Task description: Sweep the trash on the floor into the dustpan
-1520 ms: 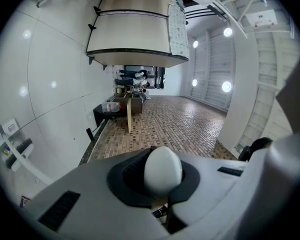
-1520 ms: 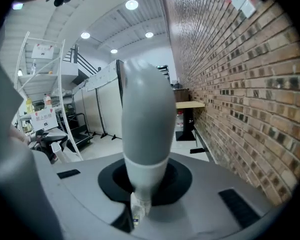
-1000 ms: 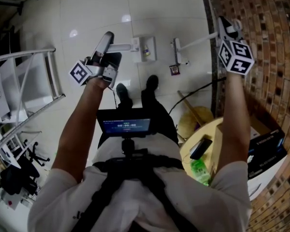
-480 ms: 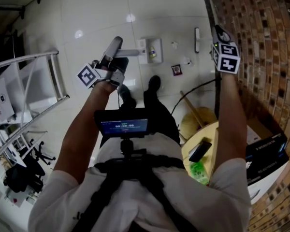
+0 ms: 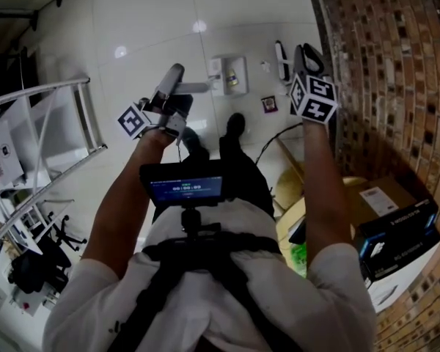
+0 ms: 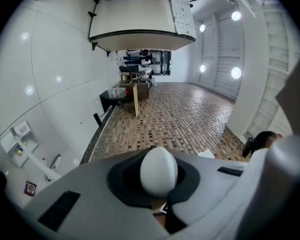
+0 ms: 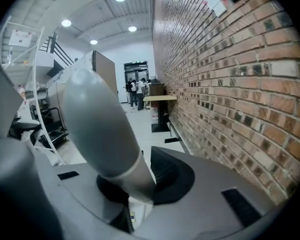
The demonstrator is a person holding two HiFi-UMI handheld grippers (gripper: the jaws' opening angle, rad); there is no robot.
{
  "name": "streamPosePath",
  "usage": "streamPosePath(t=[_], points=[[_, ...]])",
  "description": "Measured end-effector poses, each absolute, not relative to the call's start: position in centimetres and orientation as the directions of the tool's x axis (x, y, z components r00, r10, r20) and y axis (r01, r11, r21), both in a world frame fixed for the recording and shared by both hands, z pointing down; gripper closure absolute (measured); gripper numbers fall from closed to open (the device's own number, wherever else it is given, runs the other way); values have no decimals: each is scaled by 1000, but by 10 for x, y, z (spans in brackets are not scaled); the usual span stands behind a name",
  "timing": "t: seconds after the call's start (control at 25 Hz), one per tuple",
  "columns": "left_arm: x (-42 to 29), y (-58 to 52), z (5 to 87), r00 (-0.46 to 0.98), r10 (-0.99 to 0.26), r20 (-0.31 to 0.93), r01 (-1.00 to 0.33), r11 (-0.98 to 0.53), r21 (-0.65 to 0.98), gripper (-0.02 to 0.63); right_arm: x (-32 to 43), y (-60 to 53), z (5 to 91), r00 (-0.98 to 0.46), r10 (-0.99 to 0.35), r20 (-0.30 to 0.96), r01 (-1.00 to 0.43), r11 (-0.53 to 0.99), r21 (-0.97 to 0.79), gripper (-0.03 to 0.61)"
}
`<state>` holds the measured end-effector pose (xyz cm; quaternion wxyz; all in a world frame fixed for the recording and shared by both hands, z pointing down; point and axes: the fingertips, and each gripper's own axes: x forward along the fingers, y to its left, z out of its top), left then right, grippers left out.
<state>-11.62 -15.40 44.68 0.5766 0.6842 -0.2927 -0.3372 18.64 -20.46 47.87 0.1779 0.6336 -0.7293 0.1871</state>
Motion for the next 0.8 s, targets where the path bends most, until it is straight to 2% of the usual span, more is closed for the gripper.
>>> streamPosePath(t=[0.24, 0.4, 0.64, 0.8], points=[[-117, -154, 449, 610, -782, -125, 3, -156, 988, 613, 149, -185, 454, -244, -860, 447, -967, 183, -175, 532], [-122, -153, 451, 609, -783, -127, 15, -148, 989, 613, 155, -179, 439, -280, -866, 414, -947, 177, -269, 534], [-126, -158, 442, 615, -772, -161, 47, -167, 985, 613, 197, -180, 413, -207, -903, 376, -956, 105, -275, 552], [-115, -161, 430, 642, -740, -201, 88, -189, 978, 613, 234, -173, 380, -139, -924, 355, -980, 78, -182, 560]])
